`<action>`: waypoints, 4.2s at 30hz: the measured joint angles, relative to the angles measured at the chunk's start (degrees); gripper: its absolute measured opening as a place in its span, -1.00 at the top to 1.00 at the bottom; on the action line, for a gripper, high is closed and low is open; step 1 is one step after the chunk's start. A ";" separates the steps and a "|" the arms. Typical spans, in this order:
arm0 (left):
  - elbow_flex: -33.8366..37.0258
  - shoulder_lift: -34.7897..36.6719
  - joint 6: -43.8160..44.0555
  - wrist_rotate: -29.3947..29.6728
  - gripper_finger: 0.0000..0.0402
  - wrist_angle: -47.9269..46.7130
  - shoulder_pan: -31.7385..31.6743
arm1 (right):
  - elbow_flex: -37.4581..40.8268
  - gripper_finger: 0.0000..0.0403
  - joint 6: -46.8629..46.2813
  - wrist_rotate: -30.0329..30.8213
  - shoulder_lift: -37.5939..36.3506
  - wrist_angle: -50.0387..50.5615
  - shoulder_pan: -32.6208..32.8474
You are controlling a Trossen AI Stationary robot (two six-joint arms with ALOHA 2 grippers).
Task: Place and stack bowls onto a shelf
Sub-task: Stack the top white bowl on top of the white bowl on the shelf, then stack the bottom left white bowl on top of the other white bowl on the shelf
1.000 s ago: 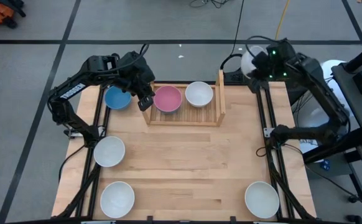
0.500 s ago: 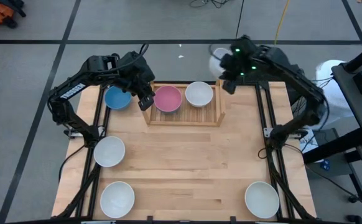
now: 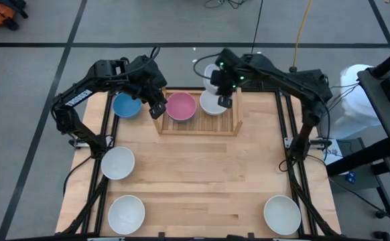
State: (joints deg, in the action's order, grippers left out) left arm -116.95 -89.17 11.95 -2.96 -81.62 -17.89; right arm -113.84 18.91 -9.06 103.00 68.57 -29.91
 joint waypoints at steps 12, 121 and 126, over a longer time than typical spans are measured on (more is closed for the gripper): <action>0.00 0.00 0.59 0.00 0.97 0.00 0.00 | 0.00 1.00 1.73 -0.08 9.26 0.04 -0.13; 41.01 5.03 17.97 -13.75 0.56 -6.59 27.54 | 11.47 0.18 4.53 15.06 -33.16 -10.90 3.04; 44.60 5.03 18.55 -13.75 0.56 -0.76 36.18 | 11.47 0.18 4.29 15.04 -33.14 -10.90 3.04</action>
State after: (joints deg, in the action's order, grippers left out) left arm -72.34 -84.14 30.50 -16.71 -82.39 18.29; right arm -102.37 23.20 5.98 69.87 57.67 -26.87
